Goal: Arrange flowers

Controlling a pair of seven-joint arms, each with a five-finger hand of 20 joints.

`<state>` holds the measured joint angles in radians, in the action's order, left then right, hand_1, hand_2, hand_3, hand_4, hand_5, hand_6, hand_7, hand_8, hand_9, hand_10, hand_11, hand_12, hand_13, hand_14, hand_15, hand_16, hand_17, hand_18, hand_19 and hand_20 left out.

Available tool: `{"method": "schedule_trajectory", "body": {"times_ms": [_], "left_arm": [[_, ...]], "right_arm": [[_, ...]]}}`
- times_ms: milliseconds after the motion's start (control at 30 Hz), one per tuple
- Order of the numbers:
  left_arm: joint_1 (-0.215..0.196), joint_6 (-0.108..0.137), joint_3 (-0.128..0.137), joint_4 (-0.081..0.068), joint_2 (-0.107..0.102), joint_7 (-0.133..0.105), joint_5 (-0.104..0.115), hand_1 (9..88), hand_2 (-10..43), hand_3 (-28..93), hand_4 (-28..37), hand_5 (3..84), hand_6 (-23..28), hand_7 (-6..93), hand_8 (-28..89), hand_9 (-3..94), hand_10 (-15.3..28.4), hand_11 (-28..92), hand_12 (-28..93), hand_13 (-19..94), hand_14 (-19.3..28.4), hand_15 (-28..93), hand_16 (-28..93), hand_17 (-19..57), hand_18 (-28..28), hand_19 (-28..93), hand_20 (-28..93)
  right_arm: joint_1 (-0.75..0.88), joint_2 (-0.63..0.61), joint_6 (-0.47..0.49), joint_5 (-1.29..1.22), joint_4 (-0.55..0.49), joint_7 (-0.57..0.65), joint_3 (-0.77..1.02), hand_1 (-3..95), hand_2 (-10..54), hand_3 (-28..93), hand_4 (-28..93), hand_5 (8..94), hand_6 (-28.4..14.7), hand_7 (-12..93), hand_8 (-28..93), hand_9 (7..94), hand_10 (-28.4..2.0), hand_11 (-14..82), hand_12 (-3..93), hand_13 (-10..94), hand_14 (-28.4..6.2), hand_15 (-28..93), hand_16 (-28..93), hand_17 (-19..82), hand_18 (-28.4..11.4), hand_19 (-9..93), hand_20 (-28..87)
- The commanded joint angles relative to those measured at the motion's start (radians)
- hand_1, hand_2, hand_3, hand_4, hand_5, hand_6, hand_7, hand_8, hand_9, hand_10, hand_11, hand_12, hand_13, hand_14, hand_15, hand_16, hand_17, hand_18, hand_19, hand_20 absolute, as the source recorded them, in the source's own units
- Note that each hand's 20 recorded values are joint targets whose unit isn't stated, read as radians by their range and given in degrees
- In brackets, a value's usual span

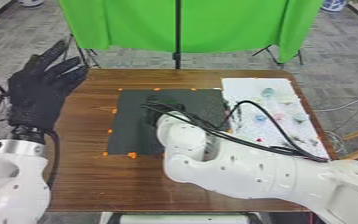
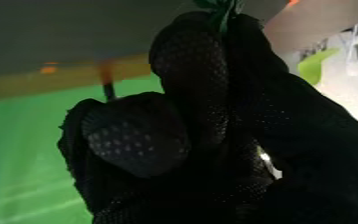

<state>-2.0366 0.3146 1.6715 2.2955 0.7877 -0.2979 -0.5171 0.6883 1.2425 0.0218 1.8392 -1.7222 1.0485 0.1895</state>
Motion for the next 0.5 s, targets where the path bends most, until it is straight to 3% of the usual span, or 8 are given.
{"method": "schedule_trajectory", "body": {"times_ms": [33,133,200,400,500], "left_arm": [[0.222,-0.076,-0.116,-0.073,-0.013,0.061,-0.014,19.9,7.9,77,-28.3,32.5,7.8,14.5,-10,30.3,19.5,25,11,23,26.3,45,-8,-7.9,25.9,60,4],[0.287,-0.104,-0.161,-0.105,0.002,0.093,-0.017,19.9,8.0,77,-28.3,32.5,7.8,14.5,-10,30.3,19.5,25,11,23,26.4,45,-8,-7.9,26.0,60,4],[0.296,-0.115,-0.165,-0.11,0.013,0.108,-0.021,19.9,8.0,77,-28.3,32.5,7.8,14.5,-10,30.3,19.5,25,11,23,26.3,45,-8,-7.9,26.0,60,4],[0.329,-0.133,-0.189,-0.124,0.02,0.123,-0.021,20.0,8.0,77,-28.3,32.5,7.9,14.4,-10,30.3,19.5,25,11,23,26.3,45,-8,-7.9,26.1,60,4],[0.337,-0.156,-0.195,-0.131,0.027,0.14,-0.025,20.1,8.0,77,-28.3,32.5,7.9,14.4,-10,30.2,19.5,25,11,23,26.3,45,-8,-7.9,26.2,60,4]], "right_arm": [[-0.061,0.034,-0.009,-0.077,0.026,0.083,-0.046,55.5,-9.5,75,-28,84.5,-5.3,26,20,89.2,-10.4,45.2,24.2,90,-5.6,66,20,60,-18.9,93,49],[-0.065,0.03,0.019,-0.086,0.036,0.113,-0.061,55.0,-9.5,75,-28,84.7,-5.0,26,18,89.2,-10.7,45.5,23.6,90,-5.6,66,20,60,-19.0,93,49],[-0.04,0.036,0.032,-0.114,0.039,0.118,-0.035,54.7,-9.5,74,-28,84.7,-5.0,26,18,89.4,-10.8,45.8,22.9,90,-5.6,65,20,60,-19.1,93,49],[-0.039,0.039,-0.004,-0.143,0.055,0.122,-0.062,53.2,-9.5,71,-28,86.2,-4.3,25,15,90.7,-10.4,45.9,21.9,91,-5.6,65,20,60,-19.2,93,49],[-0.025,0.039,-0.035,-0.185,0.058,0.122,-0.055,52.2,-9.5,69,-28,85.9,-3.9,25,12,90.6,-10.4,46.0,22.0,91,-5.5,65,20,60,-19.1,93,49]]}}
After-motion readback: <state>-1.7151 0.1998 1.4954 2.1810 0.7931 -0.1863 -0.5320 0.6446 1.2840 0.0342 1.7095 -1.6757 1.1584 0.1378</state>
